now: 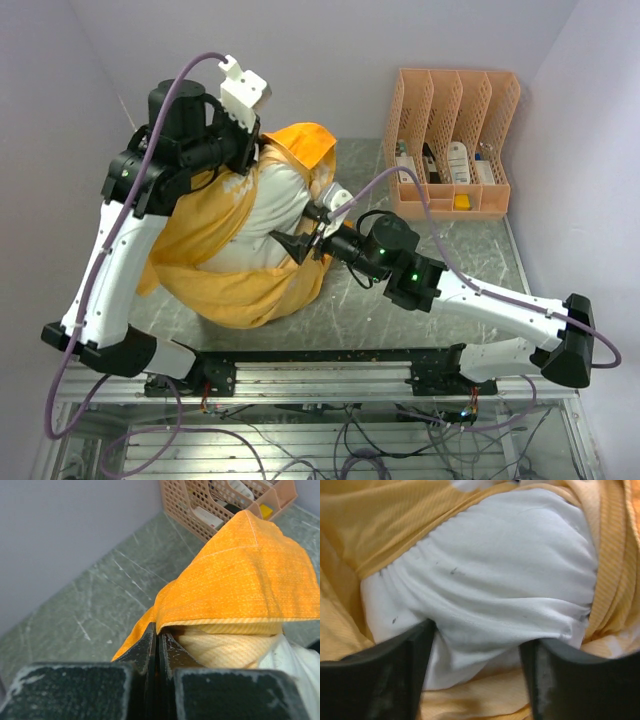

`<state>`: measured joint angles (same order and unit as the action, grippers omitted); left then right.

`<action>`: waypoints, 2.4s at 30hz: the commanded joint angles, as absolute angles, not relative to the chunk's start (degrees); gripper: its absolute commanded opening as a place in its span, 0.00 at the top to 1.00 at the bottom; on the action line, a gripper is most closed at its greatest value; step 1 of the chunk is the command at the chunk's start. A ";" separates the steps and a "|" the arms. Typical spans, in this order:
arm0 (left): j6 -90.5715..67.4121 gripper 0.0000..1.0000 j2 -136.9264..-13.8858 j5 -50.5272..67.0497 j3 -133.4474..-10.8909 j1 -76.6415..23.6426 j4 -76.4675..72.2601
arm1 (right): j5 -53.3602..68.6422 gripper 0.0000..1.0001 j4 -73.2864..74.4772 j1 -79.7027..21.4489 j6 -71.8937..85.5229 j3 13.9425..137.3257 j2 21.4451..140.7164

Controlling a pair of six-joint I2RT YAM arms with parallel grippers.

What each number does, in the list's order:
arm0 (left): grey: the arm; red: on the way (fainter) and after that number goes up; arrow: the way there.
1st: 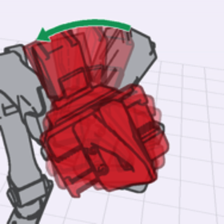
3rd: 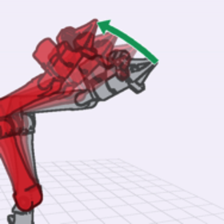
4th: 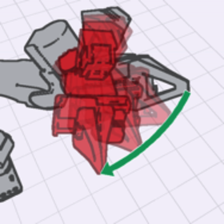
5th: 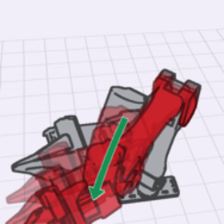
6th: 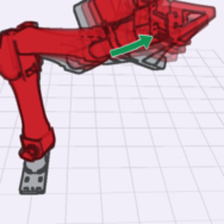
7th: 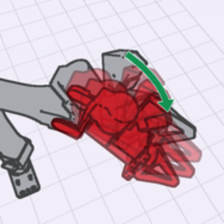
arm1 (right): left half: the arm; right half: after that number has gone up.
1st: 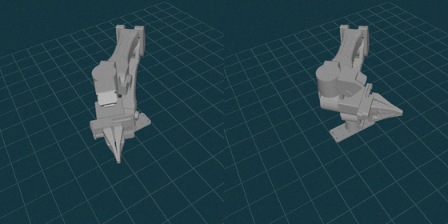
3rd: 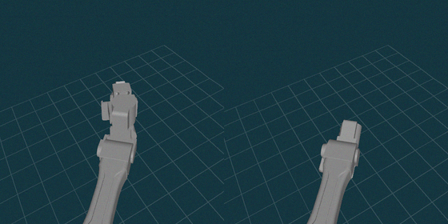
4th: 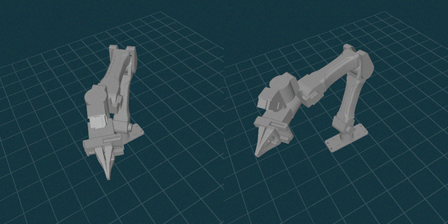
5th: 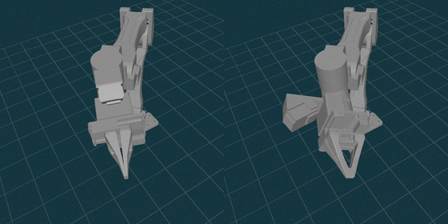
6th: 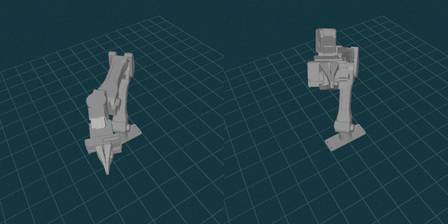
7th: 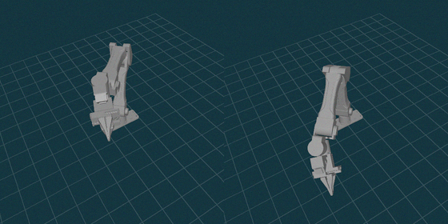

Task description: Remove the pillowcase from the pillow

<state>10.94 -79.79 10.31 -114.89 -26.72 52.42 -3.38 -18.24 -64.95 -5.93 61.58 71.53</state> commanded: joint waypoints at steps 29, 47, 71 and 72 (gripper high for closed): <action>2.40 0.93 -77.21 16.30 -113.15 -26.19 53.32 | -3.69 0.02 -17.28 -55.99 28.62 75.96 78.02; 2.61 0.93 -76.29 24.88 -116.20 -26.14 57.35 | -2.09 0.95 -28.69 -55.33 29.74 84.64 91.22; 11.79 0.93 -75.18 9.01 -118.96 -26.10 41.34 | 10.99 1.00 -34.58 -65.92 12.61 73.99 87.37; 11.37 0.93 -75.49 9.16 -118.69 -26.10 41.01 | 10.43 1.00 -33.48 -67.42 10.72 74.75 88.03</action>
<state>12.10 -74.22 11.66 -118.21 -26.72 47.40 9.50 -35.79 -61.34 19.03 70.83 86.39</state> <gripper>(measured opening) 0.071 0.048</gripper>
